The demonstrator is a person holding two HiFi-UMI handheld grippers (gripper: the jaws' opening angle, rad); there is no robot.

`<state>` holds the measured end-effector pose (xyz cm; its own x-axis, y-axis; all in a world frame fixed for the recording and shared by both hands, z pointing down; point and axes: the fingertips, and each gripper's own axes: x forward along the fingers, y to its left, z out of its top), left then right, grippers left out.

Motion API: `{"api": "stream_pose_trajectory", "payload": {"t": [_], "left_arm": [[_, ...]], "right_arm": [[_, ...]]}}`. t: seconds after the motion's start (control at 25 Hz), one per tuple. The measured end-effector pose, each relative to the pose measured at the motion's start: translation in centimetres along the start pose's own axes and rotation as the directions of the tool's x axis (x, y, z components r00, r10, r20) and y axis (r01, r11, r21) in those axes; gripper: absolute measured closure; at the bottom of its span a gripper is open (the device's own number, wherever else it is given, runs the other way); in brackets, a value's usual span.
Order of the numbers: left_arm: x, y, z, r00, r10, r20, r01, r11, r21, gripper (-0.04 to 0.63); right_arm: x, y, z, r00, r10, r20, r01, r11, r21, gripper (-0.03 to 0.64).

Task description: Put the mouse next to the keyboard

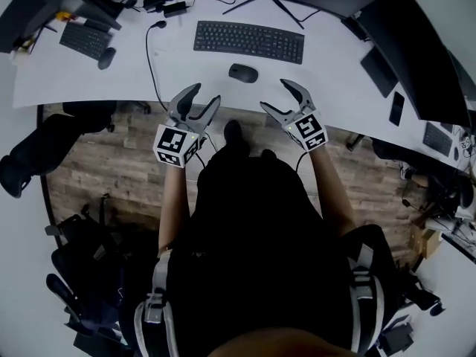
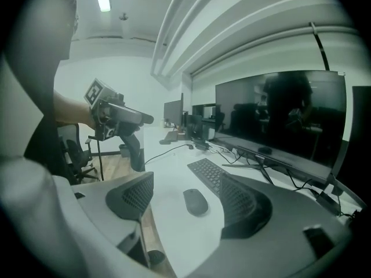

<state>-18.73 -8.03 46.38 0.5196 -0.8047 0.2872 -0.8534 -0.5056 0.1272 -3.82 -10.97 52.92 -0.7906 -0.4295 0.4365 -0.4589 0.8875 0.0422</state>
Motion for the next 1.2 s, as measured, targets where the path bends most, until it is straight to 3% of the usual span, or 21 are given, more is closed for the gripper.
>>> {"api": "stream_pose_trajectory", "payload": {"t": [0.56, 1.2], "left_arm": [[2.1, 4.0, -0.2, 0.995, -0.099, -0.032, 0.1, 0.995, 0.021, 0.368], [3.2, 4.7, -0.9, 0.998, -0.041, -0.042, 0.041, 0.999, -0.007, 0.368]], "right_arm": [[3.6, -0.2, 1.1, 0.998, -0.062, -0.006, 0.062, 0.998, 0.031, 0.256], [5.8, -1.2, 0.8, 0.999, 0.033, -0.008, -0.033, 0.999, 0.018, 0.256]]}}
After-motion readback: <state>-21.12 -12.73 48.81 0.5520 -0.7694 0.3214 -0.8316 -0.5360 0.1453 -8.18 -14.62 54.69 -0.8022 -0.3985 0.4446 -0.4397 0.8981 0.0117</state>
